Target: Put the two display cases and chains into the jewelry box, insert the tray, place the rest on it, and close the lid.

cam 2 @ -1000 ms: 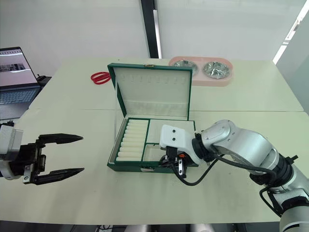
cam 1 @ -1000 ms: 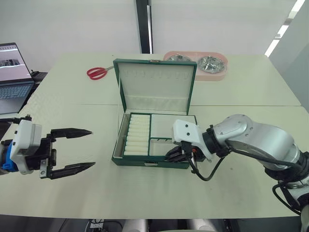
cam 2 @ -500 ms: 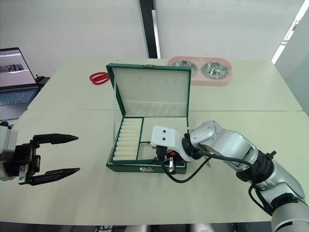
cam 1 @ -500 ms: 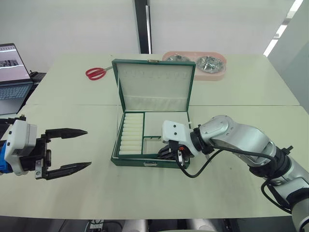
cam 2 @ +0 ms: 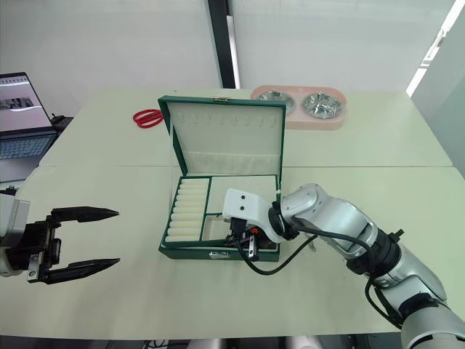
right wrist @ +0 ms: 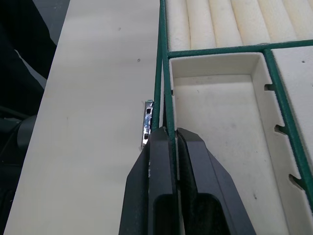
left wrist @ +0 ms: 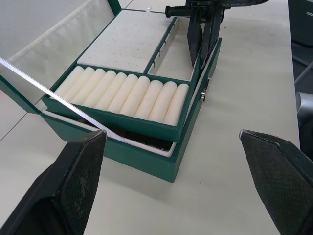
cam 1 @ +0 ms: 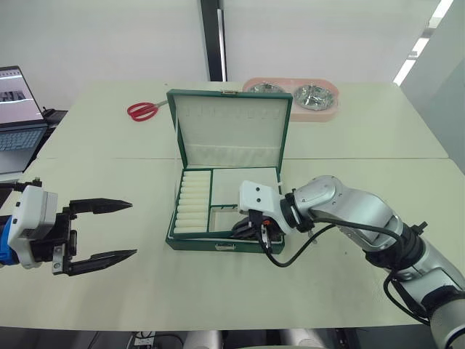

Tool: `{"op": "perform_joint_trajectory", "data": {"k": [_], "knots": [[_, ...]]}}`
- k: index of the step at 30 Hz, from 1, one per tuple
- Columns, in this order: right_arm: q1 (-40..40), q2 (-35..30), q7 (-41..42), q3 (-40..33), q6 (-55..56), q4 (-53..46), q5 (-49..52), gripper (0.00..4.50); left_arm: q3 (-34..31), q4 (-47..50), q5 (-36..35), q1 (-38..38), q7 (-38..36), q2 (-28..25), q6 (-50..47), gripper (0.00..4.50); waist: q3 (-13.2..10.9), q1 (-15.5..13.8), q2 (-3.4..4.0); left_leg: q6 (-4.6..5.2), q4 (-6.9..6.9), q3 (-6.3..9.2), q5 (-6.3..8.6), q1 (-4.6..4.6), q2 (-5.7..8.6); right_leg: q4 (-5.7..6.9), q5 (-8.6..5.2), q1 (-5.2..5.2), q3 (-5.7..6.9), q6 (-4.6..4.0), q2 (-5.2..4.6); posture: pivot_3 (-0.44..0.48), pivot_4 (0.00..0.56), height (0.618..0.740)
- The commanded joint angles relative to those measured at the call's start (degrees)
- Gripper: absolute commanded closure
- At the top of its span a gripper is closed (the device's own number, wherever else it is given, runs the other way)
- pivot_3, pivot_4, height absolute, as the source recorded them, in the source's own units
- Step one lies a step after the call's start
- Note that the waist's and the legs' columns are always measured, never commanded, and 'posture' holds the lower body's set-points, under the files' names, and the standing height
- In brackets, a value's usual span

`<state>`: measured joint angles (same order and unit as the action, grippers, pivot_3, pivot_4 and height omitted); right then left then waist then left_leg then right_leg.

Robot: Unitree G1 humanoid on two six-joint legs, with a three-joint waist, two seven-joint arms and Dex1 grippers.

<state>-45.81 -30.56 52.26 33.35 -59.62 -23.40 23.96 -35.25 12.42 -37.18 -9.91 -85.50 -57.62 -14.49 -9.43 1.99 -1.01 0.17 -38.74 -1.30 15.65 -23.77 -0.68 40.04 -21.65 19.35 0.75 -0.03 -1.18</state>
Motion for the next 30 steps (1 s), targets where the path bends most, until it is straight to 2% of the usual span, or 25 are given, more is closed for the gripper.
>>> {"op": "perform_joint_trajectory", "data": {"k": [1,13,22,30], "knots": [[1.2,0.9,-0.9,-0.6,-1.5,-0.8,0.7,4.49,-1.2,0.8,0.0,0.1,0.2,-0.5,0.8,0.0,0.0,0.0,0.0,0.0,0.0,0.01,0.0,0.0,0.0,0.0,0.0,0.0,0.0,0.0,0.0,0.0,0.15,0.74],[2.8,2.2,-5.4,-4.1,-7.0,-5.1,2.0,4.49,-0.2,1.0,0.0,0.9,0.7,-0.4,1.0,0.0,0.0,-0.1,0.0,0.0,0.0,0.01,0.0,-0.01,0.01,-0.01,0.0,0.0,0.0,0.0,-0.01,0.0,0.15,0.74],[3.5,3.3,-7.7,-2.7,-7.4,-5.0,2.1,4.49,0.0,1.1,-0.1,1.2,0.6,-0.6,0.7,0.0,0.0,-0.1,-0.01,0.0,0.01,0.01,0.0,-0.01,0.01,-0.02,0.0,0.0,0.0,0.0,-0.01,0.0,0.15,0.74],[2.5,3.2,-6.3,-0.9,-6.1,-4.5,2.0,4.49,-0.4,1.3,-0.1,0.7,0.3,-0.6,0.7,0.0,0.0,0.0,-0.01,0.0,0.01,0.01,0.0,0.0,0.01,-0.02,0.0,0.0,0.0,0.0,-0.01,0.0,0.15,0.74]]}}
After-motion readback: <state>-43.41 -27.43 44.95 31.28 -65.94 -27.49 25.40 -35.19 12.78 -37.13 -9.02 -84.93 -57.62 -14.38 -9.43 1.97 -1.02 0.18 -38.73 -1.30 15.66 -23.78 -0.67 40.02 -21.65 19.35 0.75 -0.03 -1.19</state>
